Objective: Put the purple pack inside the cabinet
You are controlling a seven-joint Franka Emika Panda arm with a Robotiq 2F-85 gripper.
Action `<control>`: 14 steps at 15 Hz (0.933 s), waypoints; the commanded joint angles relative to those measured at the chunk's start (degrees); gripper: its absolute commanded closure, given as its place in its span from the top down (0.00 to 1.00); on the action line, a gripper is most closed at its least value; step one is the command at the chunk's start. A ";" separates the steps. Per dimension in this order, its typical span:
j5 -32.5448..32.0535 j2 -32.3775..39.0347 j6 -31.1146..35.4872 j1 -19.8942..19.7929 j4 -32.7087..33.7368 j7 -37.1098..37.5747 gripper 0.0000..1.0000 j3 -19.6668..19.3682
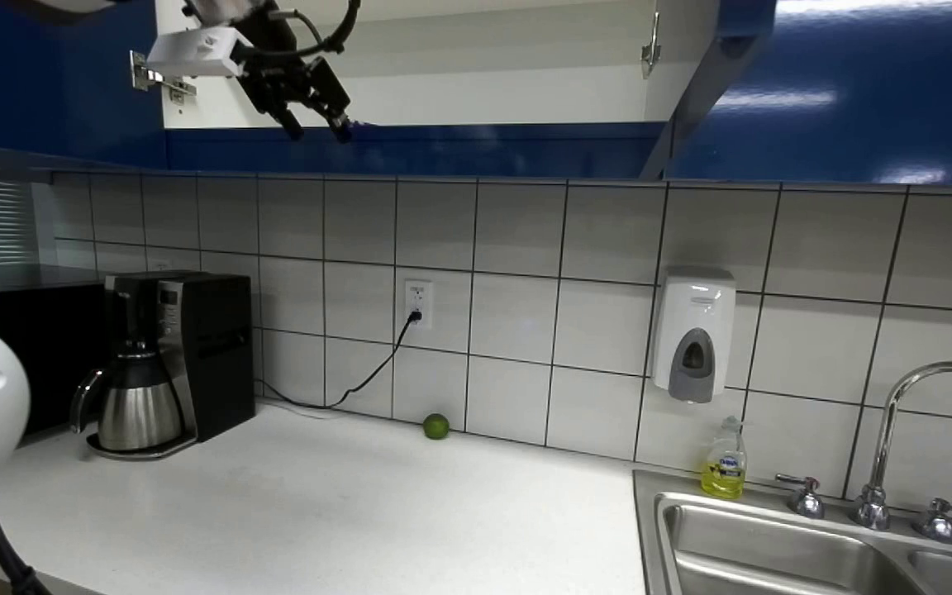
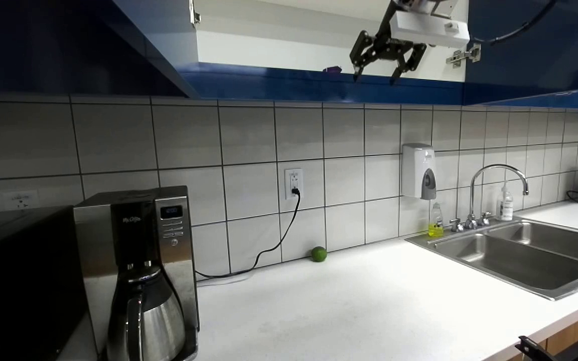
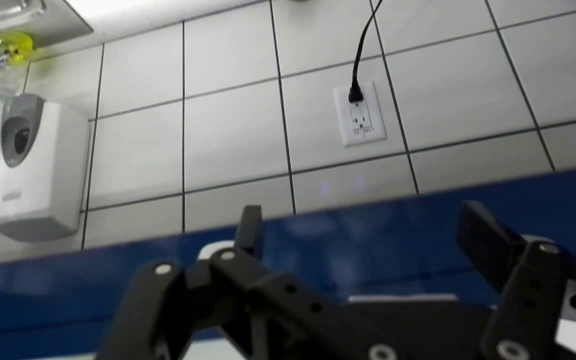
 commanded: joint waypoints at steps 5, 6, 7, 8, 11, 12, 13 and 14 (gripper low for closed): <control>7.58 4.26 -0.17 3.08 -11.26 -7.92 1.00 -4.49; 7.88 5.45 -0.73 3.41 -12.13 -8.81 1.00 -4.86; 7.84 6.51 -0.77 3.35 -13.21 -9.45 1.00 -4.97; 7.86 7.54 -0.30 3.54 -14.27 -10.34 1.00 -5.25; 7.04 12.58 -0.94 3.50 -15.07 -12.31 1.00 -4.99; 7.11 14.08 -0.43 3.84 -15.73 -13.16 1.00 -5.10; 7.24 15.72 -0.46 4.10 -15.95 -13.98 1.00 -5.25; 7.29 17.30 -0.50 4.37 -16.05 -14.89 1.00 -5.43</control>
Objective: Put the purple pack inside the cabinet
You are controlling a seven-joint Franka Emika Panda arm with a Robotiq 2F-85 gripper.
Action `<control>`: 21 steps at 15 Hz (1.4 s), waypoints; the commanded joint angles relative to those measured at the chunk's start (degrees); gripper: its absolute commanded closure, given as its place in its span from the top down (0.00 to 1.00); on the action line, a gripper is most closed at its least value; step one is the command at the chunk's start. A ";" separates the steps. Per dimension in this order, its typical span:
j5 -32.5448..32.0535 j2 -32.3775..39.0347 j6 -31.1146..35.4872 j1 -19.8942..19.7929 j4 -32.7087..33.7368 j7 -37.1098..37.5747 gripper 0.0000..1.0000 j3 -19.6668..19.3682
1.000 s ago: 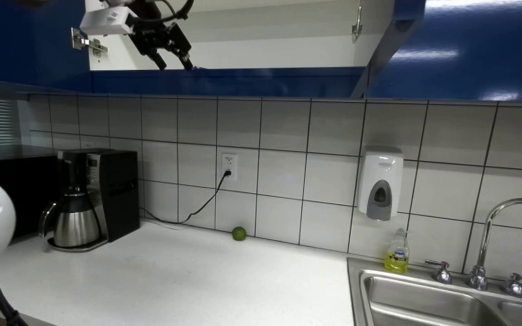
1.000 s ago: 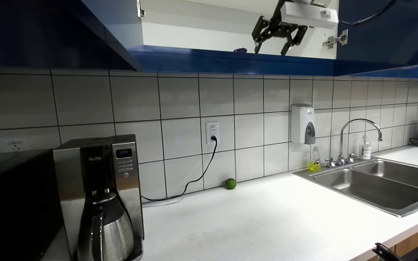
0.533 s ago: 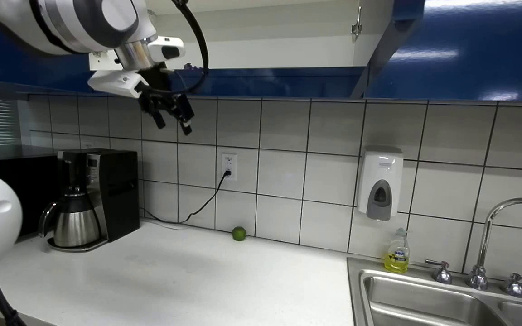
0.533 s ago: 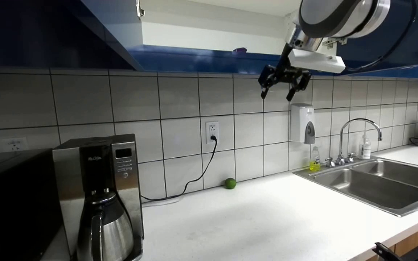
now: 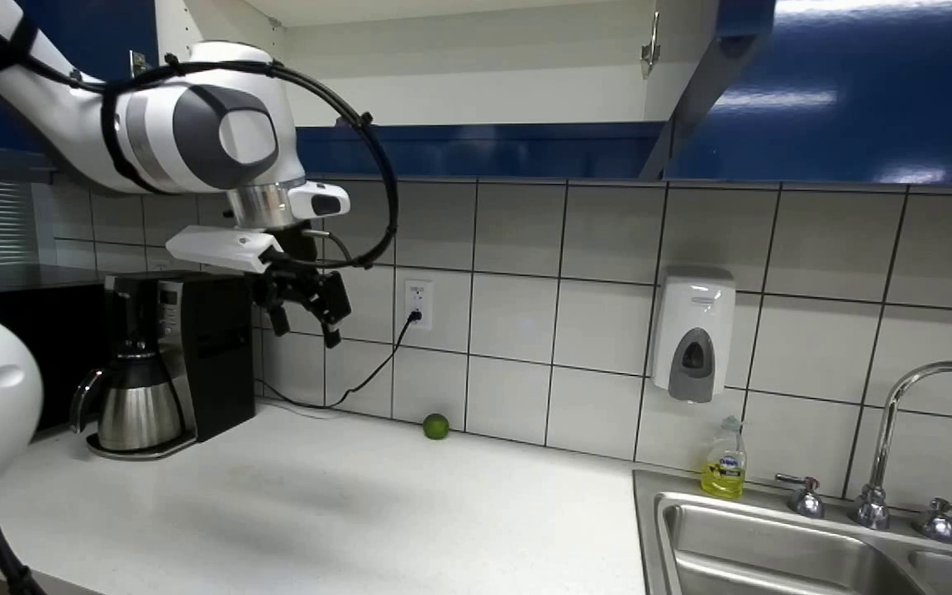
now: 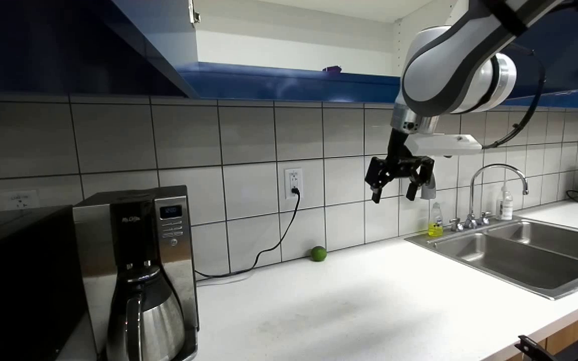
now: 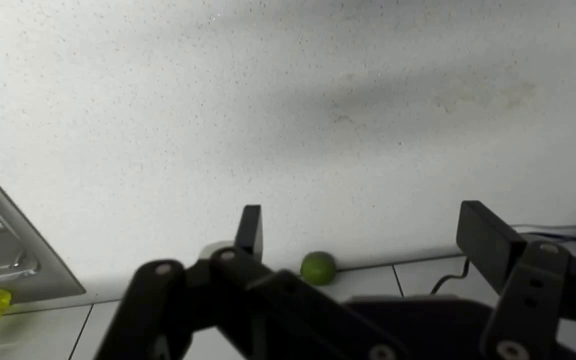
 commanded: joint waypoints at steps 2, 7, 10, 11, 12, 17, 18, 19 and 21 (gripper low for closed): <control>1.05 7.65 -0.24 1.65 0.02 -5.16 1.00 -0.99; 0.72 14.73 -0.46 2.22 -0.12 -7.23 1.00 -0.68; 0.17 18.04 -0.21 1.98 -0.13 -7.09 1.00 -0.37; 0.13 16.56 -0.11 1.72 -0.13 -5.60 1.00 -0.02; 0.13 17.37 0.01 1.73 -0.10 -5.62 1.00 -0.02; 0.13 17.54 0.02 1.73 0.17 -5.62 1.00 -0.02; 0.13 17.54 0.02 1.73 0.17 -5.62 1.00 -0.02; 0.12 17.54 0.02 1.73 0.17 -5.62 1.00 -0.02; 0.12 17.54 0.02 1.73 0.17 -5.62 1.00 -0.02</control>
